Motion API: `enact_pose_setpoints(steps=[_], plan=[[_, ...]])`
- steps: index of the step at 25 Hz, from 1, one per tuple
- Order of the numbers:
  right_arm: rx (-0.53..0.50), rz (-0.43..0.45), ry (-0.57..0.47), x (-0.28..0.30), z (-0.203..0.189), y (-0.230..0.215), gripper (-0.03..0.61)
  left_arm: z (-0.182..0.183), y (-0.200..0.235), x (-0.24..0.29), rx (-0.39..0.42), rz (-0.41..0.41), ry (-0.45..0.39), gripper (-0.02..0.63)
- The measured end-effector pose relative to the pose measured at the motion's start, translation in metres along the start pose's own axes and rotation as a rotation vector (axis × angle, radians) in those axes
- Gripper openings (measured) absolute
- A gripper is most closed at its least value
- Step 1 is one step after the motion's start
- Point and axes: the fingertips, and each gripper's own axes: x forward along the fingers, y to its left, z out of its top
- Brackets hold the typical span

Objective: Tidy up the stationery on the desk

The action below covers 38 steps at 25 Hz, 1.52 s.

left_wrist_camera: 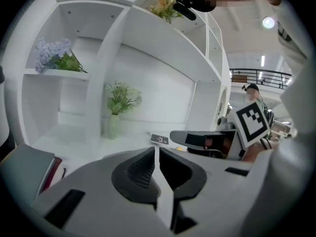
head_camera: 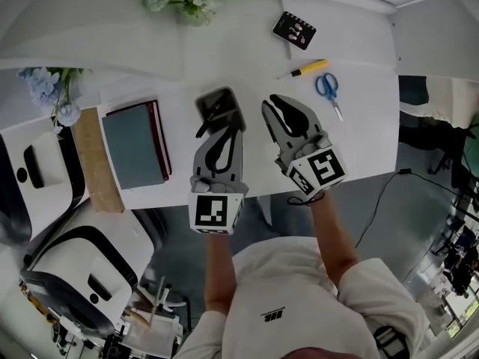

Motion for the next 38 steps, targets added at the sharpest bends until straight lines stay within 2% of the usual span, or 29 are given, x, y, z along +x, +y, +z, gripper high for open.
enact_pose_setpoints(steps=[18, 23, 30, 38], plan=[[0.050, -0.251, 0.057, -0.075, -0.035, -0.108, 0.051, -0.019, -0.098, 0.084, 0.092, -0.243, 0.104, 0.000], [-0.019, -0.308, 0.154, -0.078, -0.053, -0.138, 0.051, -0.027, -0.114, 0.107, 0.101, -0.277, 0.121, 0.000], [-0.025, -0.352, 0.285, -0.072, -0.075, -0.172, 0.054, -0.039, -0.127, 0.133, 0.098, -0.312, 0.152, 0.000], [-0.160, -0.360, 0.422, -0.056, -0.100, -0.197, 0.064, -0.042, -0.131, 0.137, 0.109, -0.313, 0.156, 0.000]])
